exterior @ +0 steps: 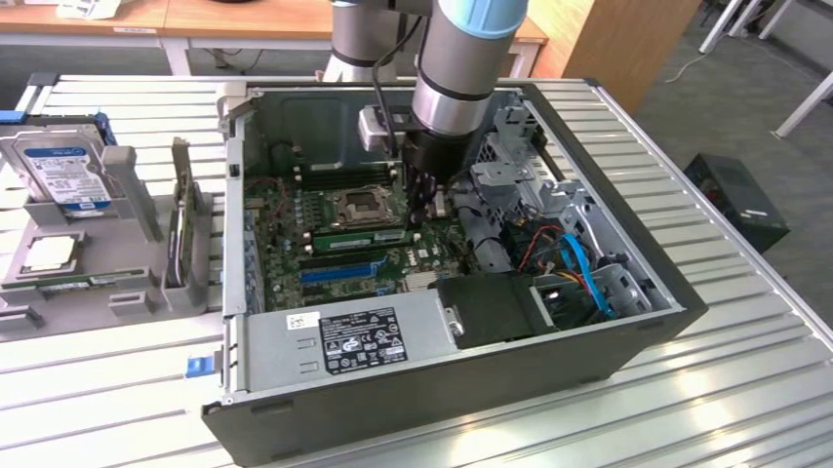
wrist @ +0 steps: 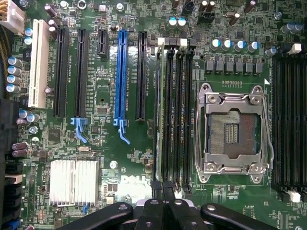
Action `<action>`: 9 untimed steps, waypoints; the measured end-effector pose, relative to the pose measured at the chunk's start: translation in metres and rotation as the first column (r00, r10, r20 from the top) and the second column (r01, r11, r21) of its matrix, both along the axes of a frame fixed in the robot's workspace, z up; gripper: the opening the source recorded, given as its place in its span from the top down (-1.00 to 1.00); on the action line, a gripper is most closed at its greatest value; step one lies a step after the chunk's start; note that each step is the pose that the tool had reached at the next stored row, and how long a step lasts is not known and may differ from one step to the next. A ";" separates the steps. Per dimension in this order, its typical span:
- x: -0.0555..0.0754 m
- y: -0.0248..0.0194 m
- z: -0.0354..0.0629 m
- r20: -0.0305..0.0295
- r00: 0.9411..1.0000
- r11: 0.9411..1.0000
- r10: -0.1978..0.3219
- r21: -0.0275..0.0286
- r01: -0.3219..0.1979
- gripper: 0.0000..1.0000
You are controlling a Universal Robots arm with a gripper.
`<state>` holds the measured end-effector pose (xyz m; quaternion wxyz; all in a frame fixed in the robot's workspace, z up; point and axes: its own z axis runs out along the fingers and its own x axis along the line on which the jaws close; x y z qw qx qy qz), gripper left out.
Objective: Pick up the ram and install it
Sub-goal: 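Press down the ram until it locks into place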
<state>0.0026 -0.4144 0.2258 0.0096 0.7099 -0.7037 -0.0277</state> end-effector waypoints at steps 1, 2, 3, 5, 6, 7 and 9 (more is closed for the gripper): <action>0.000 0.0000 -0.0004 0.000 1.000 1.000 0.000 0.000 0.000 0.80; 0.000 -0.0001 -0.0008 0.000 1.000 1.000 0.000 0.000 0.000 0.80; 0.000 -0.0001 -0.0010 0.000 1.000 1.000 0.000 -0.001 0.000 0.80; 0.000 -0.0001 -0.0010 0.000 1.000 1.000 0.000 -0.001 0.000 0.80; 0.000 -0.0001 -0.0011 0.000 1.000 1.000 0.000 0.000 0.000 0.80; 0.000 -0.0001 -0.0012 0.000 1.000 1.000 0.000 0.000 0.000 0.80; 0.000 -0.0001 -0.0013 0.000 1.000 1.000 0.000 0.000 0.000 0.80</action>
